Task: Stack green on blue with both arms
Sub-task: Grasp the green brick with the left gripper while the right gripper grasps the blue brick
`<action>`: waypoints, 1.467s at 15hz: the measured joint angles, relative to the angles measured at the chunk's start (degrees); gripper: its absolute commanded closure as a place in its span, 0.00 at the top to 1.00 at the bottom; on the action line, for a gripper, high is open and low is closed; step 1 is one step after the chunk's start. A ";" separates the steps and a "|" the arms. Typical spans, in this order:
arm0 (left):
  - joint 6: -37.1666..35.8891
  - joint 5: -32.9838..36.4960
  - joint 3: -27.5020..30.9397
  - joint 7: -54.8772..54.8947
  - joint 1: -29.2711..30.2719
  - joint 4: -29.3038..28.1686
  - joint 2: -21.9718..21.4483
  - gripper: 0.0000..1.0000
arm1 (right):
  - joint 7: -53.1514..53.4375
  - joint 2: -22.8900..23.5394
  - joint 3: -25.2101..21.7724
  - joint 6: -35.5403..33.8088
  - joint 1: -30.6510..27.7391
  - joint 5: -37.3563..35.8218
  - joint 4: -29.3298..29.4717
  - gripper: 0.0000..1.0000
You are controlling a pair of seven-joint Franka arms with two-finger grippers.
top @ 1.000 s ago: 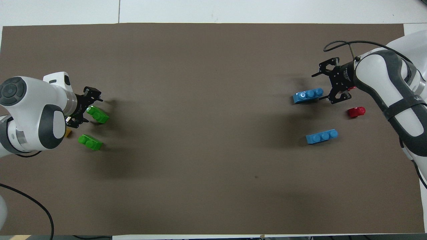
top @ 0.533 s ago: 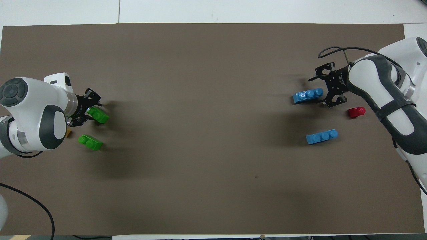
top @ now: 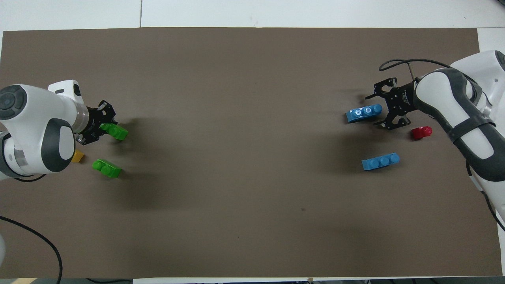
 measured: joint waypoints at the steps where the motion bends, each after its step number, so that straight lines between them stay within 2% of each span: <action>1: -2.73 -0.05 -0.06 -1.49 -0.53 2.06 -0.15 0.00 | -0.01 0.00 0.00 0.00 -0.22 0.00 -0.09 0.93; 6: -14.54 -0.08 -0.60 -16.22 -6.32 12.65 -0.91 0.00 | -0.69 0.00 -0.10 0.00 -1.49 0.00 -0.34 0.92; 9: -17.79 -0.08 -0.91 -26.15 -10.03 16.63 -1.70 0.00 | -0.70 0.00 -0.06 0.00 -1.53 0.00 -0.35 0.92; 14: -20.42 -1.90 -1.72 -34.50 -13.32 17.68 -3.57 0.00 | -0.70 0.00 -0.04 0.00 -1.53 0.65 -0.52 0.87; 18: -20.44 -2.62 -2.48 -36.46 -13.35 17.80 -3.74 0.00 | -0.70 0.00 -0.04 0.00 -1.53 1.54 -0.52 0.73; 19: -20.46 -2.64 -2.61 -36.61 -13.35 17.80 -3.78 0.00 | -0.70 -0.01 -0.04 0.00 -1.53 1.55 -0.52 0.67; 20: -20.48 -2.67 -2.72 -36.74 -13.35 17.80 -3.81 0.00 | -0.70 -0.01 -0.04 0.00 -1.53 1.55 -0.52 0.43; 21: -20.49 -2.71 -2.81 -36.97 -13.35 17.80 -3.82 0.00 | -0.70 -0.01 -0.04 0.00 -1.53 1.55 -0.53 0.00; 22: -20.50 -2.73 -2.88 -37.26 -13.35 17.80 -3.84 0.00 | -0.72 -0.01 -0.04 -0.06 -1.53 1.55 -0.53 0.00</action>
